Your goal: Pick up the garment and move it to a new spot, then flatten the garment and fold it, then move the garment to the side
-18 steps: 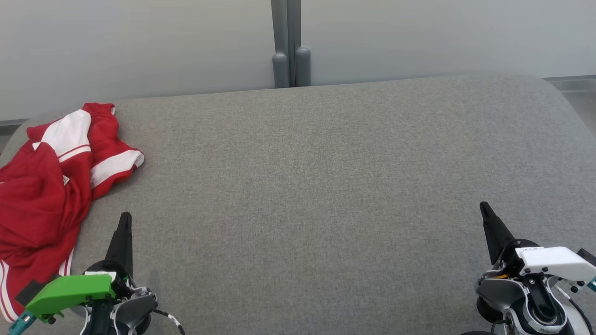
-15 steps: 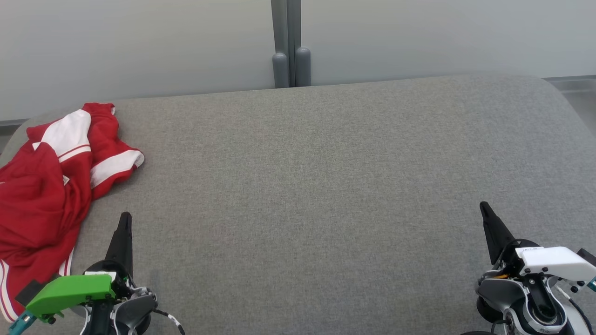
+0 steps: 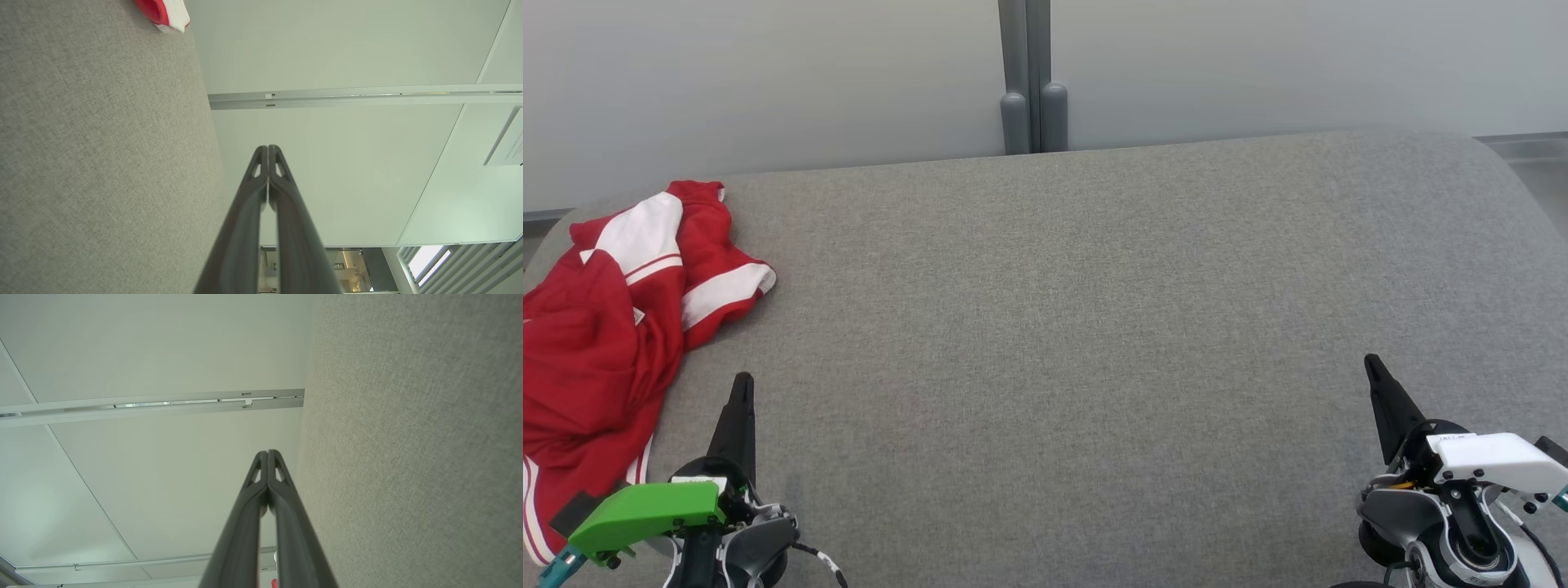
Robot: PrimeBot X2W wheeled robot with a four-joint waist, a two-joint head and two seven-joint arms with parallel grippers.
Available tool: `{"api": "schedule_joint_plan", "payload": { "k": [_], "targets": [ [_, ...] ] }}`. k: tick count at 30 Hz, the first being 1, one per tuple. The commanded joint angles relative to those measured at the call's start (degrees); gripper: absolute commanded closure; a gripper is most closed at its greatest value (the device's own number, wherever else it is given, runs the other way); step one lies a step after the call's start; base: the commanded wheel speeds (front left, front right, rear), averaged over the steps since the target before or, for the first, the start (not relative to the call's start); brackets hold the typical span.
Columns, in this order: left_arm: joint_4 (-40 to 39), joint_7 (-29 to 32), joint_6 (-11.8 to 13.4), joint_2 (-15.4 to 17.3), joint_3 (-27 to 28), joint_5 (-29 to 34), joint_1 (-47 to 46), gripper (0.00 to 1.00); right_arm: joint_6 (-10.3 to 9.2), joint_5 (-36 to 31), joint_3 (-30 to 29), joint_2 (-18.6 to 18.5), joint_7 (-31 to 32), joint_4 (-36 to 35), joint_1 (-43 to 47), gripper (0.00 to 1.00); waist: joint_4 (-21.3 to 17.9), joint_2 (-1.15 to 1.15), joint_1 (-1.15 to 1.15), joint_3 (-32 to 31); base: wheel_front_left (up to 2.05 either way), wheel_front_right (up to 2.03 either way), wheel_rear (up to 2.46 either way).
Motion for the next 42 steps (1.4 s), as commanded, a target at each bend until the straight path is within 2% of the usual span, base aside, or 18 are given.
{"api": "schedule_joint_plan", "payload": {
  "k": [1, 42],
  "targets": [
    [-0.2, 0.0, -0.2, 0.4, 0.1, -0.2, -0.9, 1.0, 0.02, 0.3, -0.1, -0.3, 0.1, 0.1, -0.5, 1.0, 0.0, 0.0, 0.0, 0.0, 0.0, 0.0, 0.0],
    [-0.2, 0.0, -0.2, 0.4, 0.1, -0.2, -0.9, 1.0, 0.02, 0.3, -0.1, -0.3, 0.1, 0.1, -0.5, 1.0, 0.0, 0.0, 0.0, 0.0, 0.0, 0.0, 0.0]
  ]
}}
